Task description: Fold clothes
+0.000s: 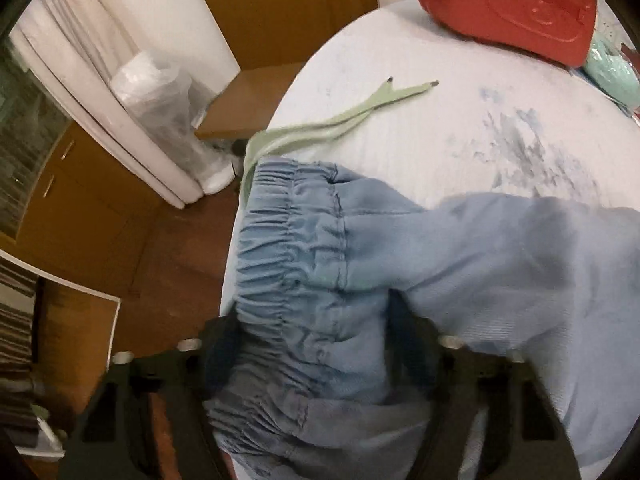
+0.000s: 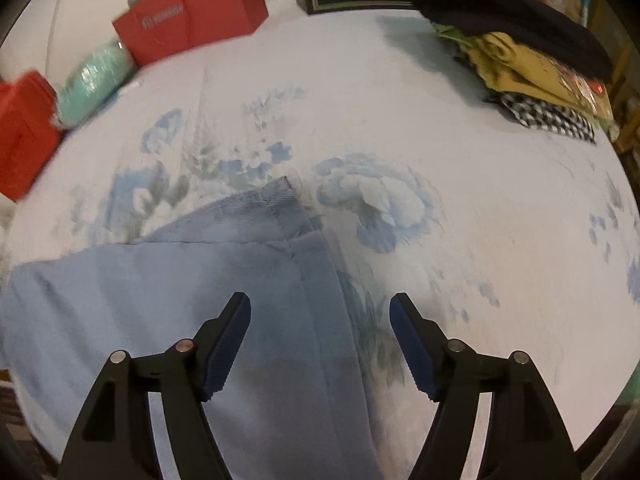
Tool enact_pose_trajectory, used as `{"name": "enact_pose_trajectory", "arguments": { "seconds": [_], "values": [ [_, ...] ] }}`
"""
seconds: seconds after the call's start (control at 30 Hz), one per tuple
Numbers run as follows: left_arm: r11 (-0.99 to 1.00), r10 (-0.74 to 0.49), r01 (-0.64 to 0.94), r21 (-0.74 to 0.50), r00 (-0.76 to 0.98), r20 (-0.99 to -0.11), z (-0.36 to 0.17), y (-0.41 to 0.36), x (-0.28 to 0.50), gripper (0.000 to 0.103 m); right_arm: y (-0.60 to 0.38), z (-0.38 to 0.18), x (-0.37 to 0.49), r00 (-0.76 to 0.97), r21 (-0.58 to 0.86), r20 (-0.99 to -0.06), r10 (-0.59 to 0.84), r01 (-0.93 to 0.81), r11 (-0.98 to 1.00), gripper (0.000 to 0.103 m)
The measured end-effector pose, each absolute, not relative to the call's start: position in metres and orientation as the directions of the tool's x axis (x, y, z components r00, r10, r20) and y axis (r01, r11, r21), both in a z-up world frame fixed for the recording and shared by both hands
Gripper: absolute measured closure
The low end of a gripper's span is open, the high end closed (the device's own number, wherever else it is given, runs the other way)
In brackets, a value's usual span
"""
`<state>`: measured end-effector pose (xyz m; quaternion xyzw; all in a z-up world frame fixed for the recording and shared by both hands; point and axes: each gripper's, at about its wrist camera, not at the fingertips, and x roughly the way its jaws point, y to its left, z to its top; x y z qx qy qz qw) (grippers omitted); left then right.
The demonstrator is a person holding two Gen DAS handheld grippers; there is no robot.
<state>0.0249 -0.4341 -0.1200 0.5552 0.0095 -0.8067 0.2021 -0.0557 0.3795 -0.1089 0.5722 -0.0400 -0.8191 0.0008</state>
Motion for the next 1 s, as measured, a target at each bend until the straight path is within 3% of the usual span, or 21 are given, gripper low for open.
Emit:
{"name": "enact_pose_trajectory", "arguments": {
  "seconds": [0.03, 0.07, 0.1, 0.2, 0.3, 0.33, 0.43, 0.5, 0.57, 0.6, 0.67, 0.93, 1.0],
  "values": [
    [-0.913, -0.331, 0.344, 0.221, -0.303, -0.894, -0.119, -0.431, 0.025, 0.060, 0.375, -0.114, -0.060, -0.332, 0.037, -0.943, -0.026, -0.029, -0.999, 0.047],
    [-0.906, -0.350, 0.350, 0.237, -0.306, -0.886, -0.118, -0.429, 0.024, 0.062, 0.367, -0.114, -0.061, -0.332, -0.011, -0.943, 0.010, 0.002, -1.000, 0.067],
    [-0.897, -0.381, 0.355, 0.265, -0.312, -0.871, -0.115, -0.425, 0.025, 0.063, 0.360, -0.113, -0.063, -0.341, -0.060, -0.939, 0.046, 0.030, -0.998, 0.098],
    [-0.864, -0.455, 0.398, 0.309, -0.352, -0.818, -0.103, -0.420, 0.027, 0.063, 0.346, -0.088, -0.062, -0.487, -0.204, -0.861, 0.147, 0.066, -0.977, 0.099],
    [-0.854, -0.456, 0.419, 0.307, -0.322, -0.830, -0.111, -0.423, 0.019, 0.061, 0.357, -0.075, -0.079, -0.550, -0.177, -0.824, 0.137, 0.019, -0.984, 0.098],
    [-0.854, -0.449, 0.420, 0.306, -0.297, -0.843, -0.117, -0.424, 0.014, 0.055, 0.361, -0.080, -0.088, -0.533, -0.166, -0.835, 0.133, 0.015, -0.986, 0.096],
    [-0.853, -0.445, 0.424, 0.303, -0.289, -0.848, -0.115, -0.425, 0.011, 0.053, 0.368, -0.107, -0.107, -0.436, -0.189, -0.884, 0.171, -0.002, -0.982, 0.071],
    [-0.861, -0.430, 0.432, 0.269, -0.335, -0.838, -0.095, -0.423, 0.021, 0.049, 0.379, -0.104, -0.101, -0.428, -0.149, -0.891, 0.154, -0.045, -0.988, 0.067],
    [-0.866, -0.420, 0.441, 0.235, -0.389, -0.820, -0.072, -0.422, 0.034, 0.031, 0.391, -0.086, -0.080, -0.465, -0.058, -0.882, 0.083, -0.067, -0.996, 0.061],
    [-0.866, -0.419, 0.450, 0.218, -0.414, -0.808, -0.062, -0.422, 0.040, 0.027, 0.396, -0.076, -0.066, -0.482, -0.028, -0.874, 0.058, -0.068, -0.997, 0.050],
    [-0.867, -0.411, 0.464, 0.182, -0.461, -0.786, -0.045, -0.422, 0.050, 0.026, 0.400, -0.068, -0.039, -0.482, 0.004, -0.876, 0.025, -0.059, -0.998, 0.038],
    [-0.938, -0.269, 0.329, 0.114, -0.479, -0.835, -0.061, -0.383, 0.032, 0.026, 0.392, -0.091, 0.020, -0.390, 0.033, -0.921, -0.013, -0.045, -0.998, 0.038],
    [-0.954, -0.249, 0.275, 0.123, -0.488, -0.837, -0.065, -0.365, 0.025, 0.026, 0.383, -0.089, 0.027, -0.399, 0.061, -0.916, -0.047, -0.023, -0.998, 0.045]
  ]
}}
